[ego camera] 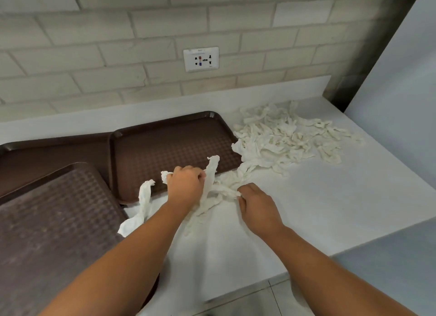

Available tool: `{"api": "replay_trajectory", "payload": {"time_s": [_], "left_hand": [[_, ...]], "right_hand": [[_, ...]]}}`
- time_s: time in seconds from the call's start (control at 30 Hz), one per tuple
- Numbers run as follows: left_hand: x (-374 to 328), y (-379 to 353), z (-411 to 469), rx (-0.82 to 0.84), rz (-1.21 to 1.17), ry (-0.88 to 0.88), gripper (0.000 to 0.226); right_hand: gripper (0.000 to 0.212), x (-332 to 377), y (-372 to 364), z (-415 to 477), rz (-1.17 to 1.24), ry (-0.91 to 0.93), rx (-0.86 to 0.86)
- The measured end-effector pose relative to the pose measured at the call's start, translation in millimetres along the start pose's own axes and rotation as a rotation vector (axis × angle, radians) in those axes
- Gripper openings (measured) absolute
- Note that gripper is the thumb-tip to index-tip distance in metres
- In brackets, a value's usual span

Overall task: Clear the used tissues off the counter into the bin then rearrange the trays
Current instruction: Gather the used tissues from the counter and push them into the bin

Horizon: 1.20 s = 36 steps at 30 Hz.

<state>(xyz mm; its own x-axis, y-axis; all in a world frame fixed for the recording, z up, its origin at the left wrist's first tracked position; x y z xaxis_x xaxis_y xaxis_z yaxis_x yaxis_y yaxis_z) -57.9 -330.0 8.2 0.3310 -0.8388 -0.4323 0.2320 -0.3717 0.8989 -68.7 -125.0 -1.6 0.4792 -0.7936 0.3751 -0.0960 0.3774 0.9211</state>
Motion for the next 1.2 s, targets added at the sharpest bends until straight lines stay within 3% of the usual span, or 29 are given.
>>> {"api": "replay_trajectory", "payload": {"time_s": [0.17,0.3,0.47,0.57,0.67,0.8,0.93,1.07,1.2], "left_hand": [[4.8,1.1,5.1,0.086,-0.057,-0.042,0.02],[-1.8,-8.3,2.0,0.25,0.159,-0.104,0.052],[-14.8,-2.7,1.4,0.081,0.235,-0.211,0.033],[-15.5,-0.5,3.6,0.049,0.192,-0.207,0.024],[-18.6,4.7,7.9,0.032,-0.008,-0.133,0.021],[-40.0,18.3,3.4,0.068,-0.481,0.03,0.027],[-64.2,23.0,-3.4,0.136,-0.866,0.181,0.031],[-103.8,26.1,-11.3,0.165,-1.171,0.229,0.029],[-155.5,22.1,-25.4,0.254,-1.252,0.15,0.014]], "right_hand": [[0.029,-3.3,17.1,3.5,0.145,-0.048,-0.084],[0.026,-8.5,27.1,4.4,0.266,-0.073,-0.102],[0.021,-20.6,39.0,-0.8,0.497,-0.209,-0.052],[0.019,-25.8,42.2,-0.9,0.486,-0.221,0.042],[0.02,-36.6,43.4,0.9,0.495,-0.249,0.066],[0.023,-53.4,53.9,0.8,0.555,-0.3,0.039],[0.038,-72.7,70.2,-4.9,0.687,-0.36,0.007],[0.044,-87.1,92.5,-16.2,0.96,-0.449,0.006],[0.026,-113.7,114.9,-28.9,1.051,-0.493,-0.077]]}}
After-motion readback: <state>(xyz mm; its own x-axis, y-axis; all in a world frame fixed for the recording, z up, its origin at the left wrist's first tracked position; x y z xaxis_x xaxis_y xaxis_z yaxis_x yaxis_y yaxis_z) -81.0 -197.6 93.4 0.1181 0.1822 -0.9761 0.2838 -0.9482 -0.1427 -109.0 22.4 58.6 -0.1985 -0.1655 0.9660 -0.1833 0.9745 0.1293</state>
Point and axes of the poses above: each hand's wrist, its own z-axis towards the middle knuckle, its own y-axis out of the back of the hand, x = y × z, the point moved 6 cm from there along z, towards the middle knuckle, and after that the axes turned 6 degrees about -z, right-handed, at the moved point
